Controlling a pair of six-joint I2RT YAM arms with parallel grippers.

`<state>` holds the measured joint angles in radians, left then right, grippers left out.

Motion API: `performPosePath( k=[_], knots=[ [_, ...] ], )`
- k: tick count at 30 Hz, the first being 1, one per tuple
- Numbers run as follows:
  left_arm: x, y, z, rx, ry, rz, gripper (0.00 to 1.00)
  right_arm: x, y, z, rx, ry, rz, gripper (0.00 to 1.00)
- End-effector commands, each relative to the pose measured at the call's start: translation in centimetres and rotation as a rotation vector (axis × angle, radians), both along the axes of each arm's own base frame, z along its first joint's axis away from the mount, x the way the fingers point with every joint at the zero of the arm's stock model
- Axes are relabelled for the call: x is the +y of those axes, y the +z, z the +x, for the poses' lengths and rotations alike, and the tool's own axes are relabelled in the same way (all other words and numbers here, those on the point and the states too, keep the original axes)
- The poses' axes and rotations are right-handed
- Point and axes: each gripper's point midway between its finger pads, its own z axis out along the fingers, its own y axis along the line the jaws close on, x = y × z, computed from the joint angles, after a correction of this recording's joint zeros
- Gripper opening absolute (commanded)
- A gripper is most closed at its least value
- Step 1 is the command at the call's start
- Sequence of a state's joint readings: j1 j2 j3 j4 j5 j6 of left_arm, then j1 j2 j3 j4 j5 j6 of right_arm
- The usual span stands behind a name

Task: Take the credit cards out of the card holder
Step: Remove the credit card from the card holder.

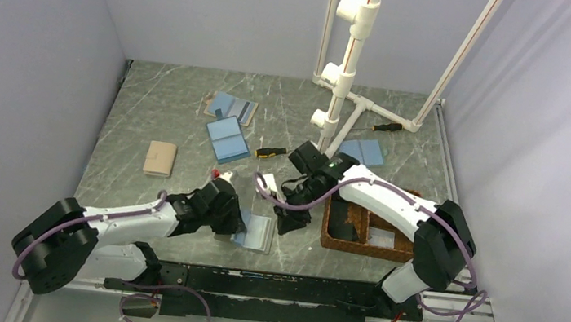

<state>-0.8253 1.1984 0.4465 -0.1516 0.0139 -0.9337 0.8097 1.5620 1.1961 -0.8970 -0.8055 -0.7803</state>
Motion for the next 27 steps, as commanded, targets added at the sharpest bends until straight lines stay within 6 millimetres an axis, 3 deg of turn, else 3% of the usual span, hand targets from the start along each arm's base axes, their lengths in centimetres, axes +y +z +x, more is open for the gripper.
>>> performPosePath(
  k=[1,5,9,18,27],
  knots=[
    [-0.7,0.9,-0.4,0.009,-0.014,-0.14,0.18,0.9,-1.1,-0.6,-0.145,0.155,0.157,0.23],
    [-0.5,0.9,-0.4,0.009,-0.006,-0.204,0.16,0.4,-5.0,-2.1,-0.285,0.342,0.185,0.24],
    [-0.2,0.5,-0.5,0.022,-0.008,-0.218,0.15,1.7,-7.5,-1.0,-0.433,0.369,0.099,0.24],
    [-0.4,-0.1,-0.6,0.038,-0.027,-0.233,0.16,3.5,-8.5,-0.1,-0.566,0.367,0.051,0.25],
    [-0.6,-0.4,-0.6,0.056,-0.041,-0.227,0.16,2.6,-10.1,1.0,-0.658,0.434,-0.019,0.27]
  ],
)
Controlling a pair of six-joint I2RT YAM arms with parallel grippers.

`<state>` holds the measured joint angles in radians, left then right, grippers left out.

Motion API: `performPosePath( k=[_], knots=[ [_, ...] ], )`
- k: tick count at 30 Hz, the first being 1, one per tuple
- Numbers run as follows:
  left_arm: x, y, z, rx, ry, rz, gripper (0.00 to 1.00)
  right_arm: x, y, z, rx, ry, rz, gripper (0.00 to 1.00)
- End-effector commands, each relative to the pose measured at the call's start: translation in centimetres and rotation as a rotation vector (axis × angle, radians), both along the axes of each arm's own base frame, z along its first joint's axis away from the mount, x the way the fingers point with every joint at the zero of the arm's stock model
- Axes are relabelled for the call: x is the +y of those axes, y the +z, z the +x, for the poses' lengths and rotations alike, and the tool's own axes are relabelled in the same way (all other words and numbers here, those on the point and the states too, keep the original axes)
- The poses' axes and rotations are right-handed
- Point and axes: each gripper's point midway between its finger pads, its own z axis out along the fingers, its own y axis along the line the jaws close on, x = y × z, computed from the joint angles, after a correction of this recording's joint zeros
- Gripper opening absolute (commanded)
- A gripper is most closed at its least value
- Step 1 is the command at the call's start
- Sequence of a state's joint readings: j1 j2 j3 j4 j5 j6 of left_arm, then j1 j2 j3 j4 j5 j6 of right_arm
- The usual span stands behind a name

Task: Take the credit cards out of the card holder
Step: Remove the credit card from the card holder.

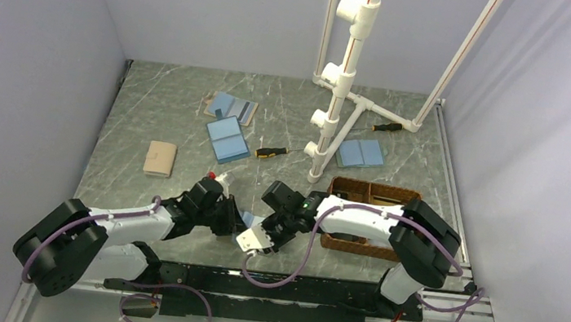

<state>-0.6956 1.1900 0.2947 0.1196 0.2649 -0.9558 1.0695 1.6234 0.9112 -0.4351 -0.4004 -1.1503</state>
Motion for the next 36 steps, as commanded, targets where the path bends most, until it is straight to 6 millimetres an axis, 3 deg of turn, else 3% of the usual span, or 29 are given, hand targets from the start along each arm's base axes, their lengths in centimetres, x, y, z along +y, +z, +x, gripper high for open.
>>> performPosePath(
  k=[1,10,17,21,24,25,28,36],
  knots=[
    [0.1,-0.2,-0.2,0.004,-0.018,0.005,0.16,0.0,0.2,0.6,-0.072,0.049,0.006,0.27],
    [0.0,0.2,-0.1,-0.005,-0.023,-0.002,0.2,-0.5,-1.2,-0.3,-0.033,0.079,-0.059,0.28],
    [-0.4,0.3,-0.4,-0.001,-0.052,-0.023,0.38,0.1,-2.1,-0.4,-0.018,0.058,-0.089,0.32],
    [-0.2,-0.1,-0.3,0.011,-0.048,0.0,0.41,0.2,-2.1,-0.4,-0.015,0.052,-0.086,0.35],
    [0.7,-1.2,-0.3,0.039,-0.028,0.071,0.33,0.4,-1.6,-0.6,0.002,0.053,-0.076,0.37],
    [1.0,-1.7,-0.4,0.051,-0.02,0.098,0.21,0.5,-1.4,-0.7,0.007,0.055,-0.07,0.37],
    [2.0,-2.5,-0.6,0.073,-0.002,0.154,0.03,0.6,-0.9,-1.1,0.025,0.061,-0.058,0.39],
    [3.6,-3.1,-0.8,0.073,0.047,0.211,0.0,0.5,1.3,-0.8,0.062,0.052,-0.008,0.43]
  ],
)
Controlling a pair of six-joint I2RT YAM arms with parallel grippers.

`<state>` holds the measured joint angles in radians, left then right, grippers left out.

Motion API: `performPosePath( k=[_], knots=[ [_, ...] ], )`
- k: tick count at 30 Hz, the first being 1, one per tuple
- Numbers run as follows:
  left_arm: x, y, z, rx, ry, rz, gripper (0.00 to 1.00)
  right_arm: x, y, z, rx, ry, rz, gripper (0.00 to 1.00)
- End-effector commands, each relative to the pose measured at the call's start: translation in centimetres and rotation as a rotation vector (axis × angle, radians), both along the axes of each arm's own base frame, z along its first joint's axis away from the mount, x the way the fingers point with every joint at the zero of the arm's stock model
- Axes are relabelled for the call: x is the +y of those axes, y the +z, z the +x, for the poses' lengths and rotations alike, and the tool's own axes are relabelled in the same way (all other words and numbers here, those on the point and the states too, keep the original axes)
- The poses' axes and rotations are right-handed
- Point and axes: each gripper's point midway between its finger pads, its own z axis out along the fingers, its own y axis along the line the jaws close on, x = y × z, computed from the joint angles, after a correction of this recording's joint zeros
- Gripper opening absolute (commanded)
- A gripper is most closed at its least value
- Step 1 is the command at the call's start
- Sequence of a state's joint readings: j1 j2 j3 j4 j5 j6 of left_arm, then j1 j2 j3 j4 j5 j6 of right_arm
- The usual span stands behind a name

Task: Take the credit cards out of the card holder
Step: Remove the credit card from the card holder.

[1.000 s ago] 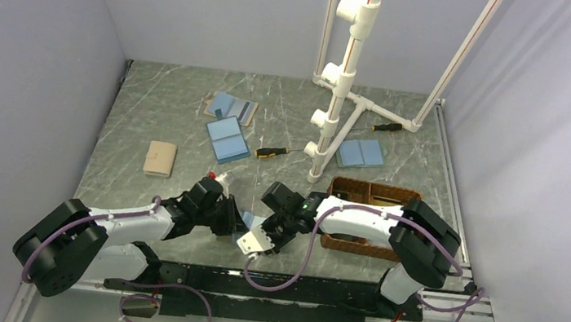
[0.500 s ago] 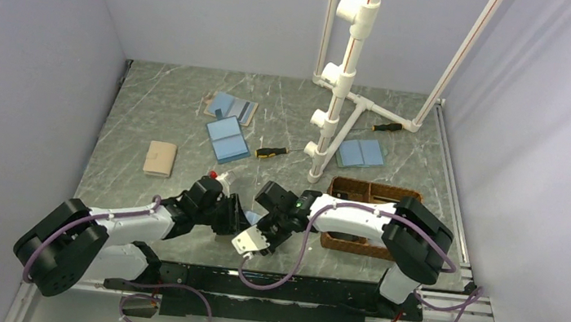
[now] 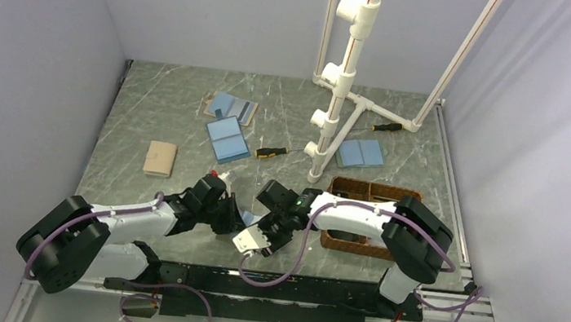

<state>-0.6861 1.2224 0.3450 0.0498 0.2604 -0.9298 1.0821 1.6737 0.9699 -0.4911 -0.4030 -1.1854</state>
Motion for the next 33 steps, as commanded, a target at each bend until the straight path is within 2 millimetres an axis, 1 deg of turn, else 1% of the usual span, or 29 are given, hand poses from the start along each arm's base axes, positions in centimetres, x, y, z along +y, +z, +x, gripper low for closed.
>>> performPosePath(
  k=[1,3,6,10,13,17,25,27,30,31,33],
  knots=[
    [3.4,-2.9,-1.2,0.048,0.054,0.168,0.0,-0.1,1.9,-0.6,0.058,0.008,0.03,0.45],
    [3.5,-3.0,-1.1,0.048,0.056,0.17,0.0,-0.3,2.5,-0.7,0.064,0.019,0.043,0.5],
    [3.4,-3.1,-1.2,0.052,0.051,0.169,0.0,-0.6,3.1,-1.1,0.071,0.042,0.051,0.51],
    [3.1,-3.2,-1.1,0.058,0.043,0.163,0.0,-0.6,3.2,-1.7,0.092,0.059,0.055,0.49],
    [2.9,-3.2,-1.1,0.06,0.038,0.156,0.0,-0.4,2.9,-1.7,0.089,0.054,0.048,0.48],
    [2.6,-3.1,-1.0,0.055,0.031,0.14,0.0,-0.3,2.1,-1.7,0.085,0.048,0.029,0.48],
    [2.3,-3.0,-1.3,0.063,0.015,0.118,0.0,0.4,0.9,-1.5,0.059,0.025,0.003,0.48],
    [1.8,-2.7,-1.0,0.044,0.007,0.092,0.0,0.7,0.5,-1.4,0.044,0.012,-0.002,0.49],
    [1.2,-2.3,-1.1,0.03,-0.015,0.057,0.0,1.6,0.3,-0.6,0.009,-0.038,0.014,0.49],
    [1.0,-2.1,-1.1,0.024,-0.022,0.04,0.05,1.9,0.4,-0.3,0.0,-0.049,0.022,0.49],
    [0.8,-1.8,-1.2,0.015,-0.027,0.019,0.18,2.1,0.6,0.0,-0.013,-0.067,0.034,0.5]
  ],
)
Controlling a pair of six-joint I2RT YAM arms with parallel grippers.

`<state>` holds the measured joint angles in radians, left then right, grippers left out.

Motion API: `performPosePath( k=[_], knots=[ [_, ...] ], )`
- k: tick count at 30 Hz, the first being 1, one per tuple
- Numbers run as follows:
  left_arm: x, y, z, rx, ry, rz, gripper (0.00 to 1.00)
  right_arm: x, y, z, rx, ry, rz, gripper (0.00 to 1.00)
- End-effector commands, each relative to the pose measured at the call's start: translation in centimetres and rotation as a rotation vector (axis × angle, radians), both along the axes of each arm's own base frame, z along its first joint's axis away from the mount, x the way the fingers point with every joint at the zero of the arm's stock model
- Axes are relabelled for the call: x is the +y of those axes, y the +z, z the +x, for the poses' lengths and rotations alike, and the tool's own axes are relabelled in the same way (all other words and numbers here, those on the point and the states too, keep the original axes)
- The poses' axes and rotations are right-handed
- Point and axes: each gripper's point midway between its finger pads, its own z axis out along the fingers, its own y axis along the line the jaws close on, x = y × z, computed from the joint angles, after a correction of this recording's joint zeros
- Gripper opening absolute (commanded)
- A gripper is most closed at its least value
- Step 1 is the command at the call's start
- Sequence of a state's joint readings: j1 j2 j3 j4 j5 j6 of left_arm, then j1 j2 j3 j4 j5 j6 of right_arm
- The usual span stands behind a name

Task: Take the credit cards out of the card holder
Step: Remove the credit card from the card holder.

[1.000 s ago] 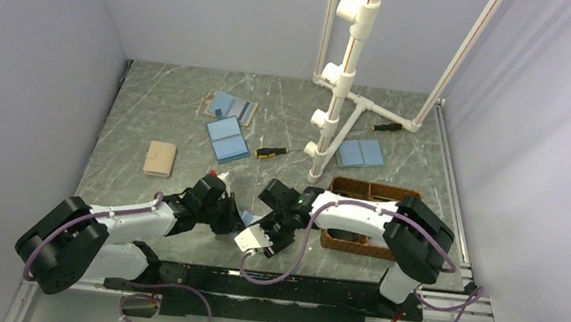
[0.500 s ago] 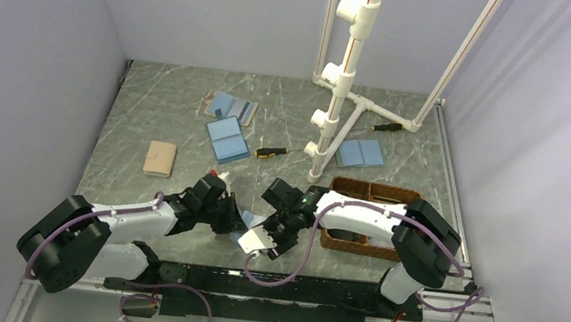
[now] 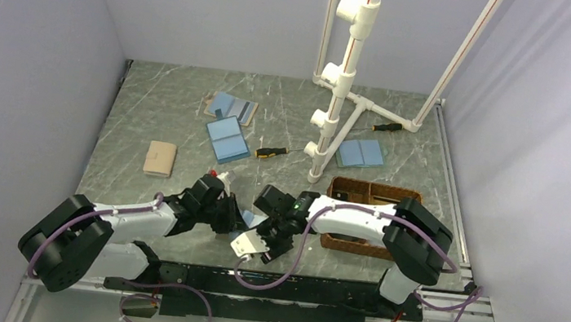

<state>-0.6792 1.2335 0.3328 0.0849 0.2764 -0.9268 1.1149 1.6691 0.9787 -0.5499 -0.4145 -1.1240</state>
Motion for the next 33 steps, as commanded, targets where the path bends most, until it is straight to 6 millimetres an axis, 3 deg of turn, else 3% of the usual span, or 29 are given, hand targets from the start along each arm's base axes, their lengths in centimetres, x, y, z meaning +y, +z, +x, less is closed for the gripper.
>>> performPosePath(
  k=[1,6,10,20,33],
  knots=[
    [0.9,-1.6,-1.2,0.013,-0.022,0.027,0.25,2.8,0.7,1.9,-0.074,-0.055,0.087,0.51],
    [0.7,-1.0,-1.4,-0.006,-0.03,-0.005,0.52,3.5,1.4,1.5,-0.049,-0.059,0.119,0.54],
    [0.5,-0.5,-1.3,-0.02,-0.029,-0.026,0.63,4.3,1.7,1.3,-0.051,-0.063,0.135,0.55],
    [0.4,0.0,-1.6,-0.034,-0.036,-0.058,0.7,5.7,2.2,2.8,-0.078,-0.166,0.17,0.56],
    [0.3,-0.1,-1.4,-0.03,-0.044,-0.047,0.71,7.3,3.9,3.9,-0.093,-0.244,0.239,0.53]
  ],
)
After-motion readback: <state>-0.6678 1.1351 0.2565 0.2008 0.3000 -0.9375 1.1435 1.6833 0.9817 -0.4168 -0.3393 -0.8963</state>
